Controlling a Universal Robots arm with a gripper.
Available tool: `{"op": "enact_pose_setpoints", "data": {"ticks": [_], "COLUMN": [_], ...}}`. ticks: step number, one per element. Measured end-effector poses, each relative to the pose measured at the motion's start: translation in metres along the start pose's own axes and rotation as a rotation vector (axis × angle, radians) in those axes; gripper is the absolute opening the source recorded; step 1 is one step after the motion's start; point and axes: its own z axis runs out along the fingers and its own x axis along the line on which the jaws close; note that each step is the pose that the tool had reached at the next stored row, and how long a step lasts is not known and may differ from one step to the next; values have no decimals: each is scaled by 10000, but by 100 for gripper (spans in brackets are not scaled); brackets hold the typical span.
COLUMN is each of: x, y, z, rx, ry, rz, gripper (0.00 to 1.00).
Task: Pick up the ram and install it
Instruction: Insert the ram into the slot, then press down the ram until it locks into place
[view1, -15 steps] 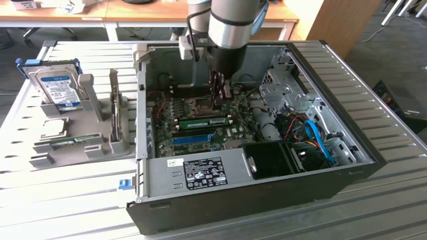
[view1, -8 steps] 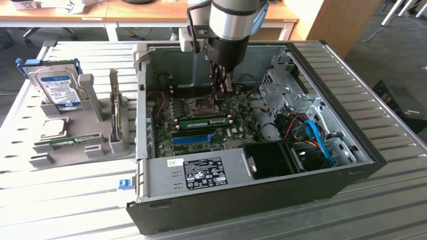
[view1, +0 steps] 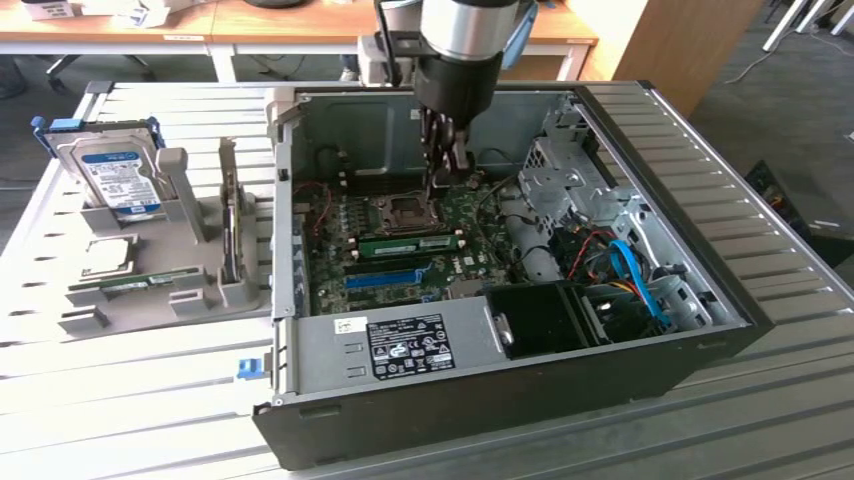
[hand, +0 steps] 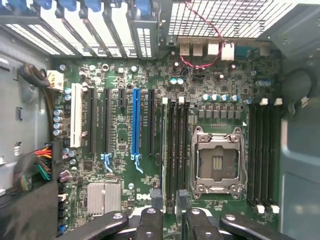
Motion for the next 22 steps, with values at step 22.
{"op": "enact_pose_setpoints", "data": {"ticks": [22], "x": [-2], "y": [2], "z": [-126], "rx": [0], "ry": [0], "rz": [0], "gripper": [24]}}
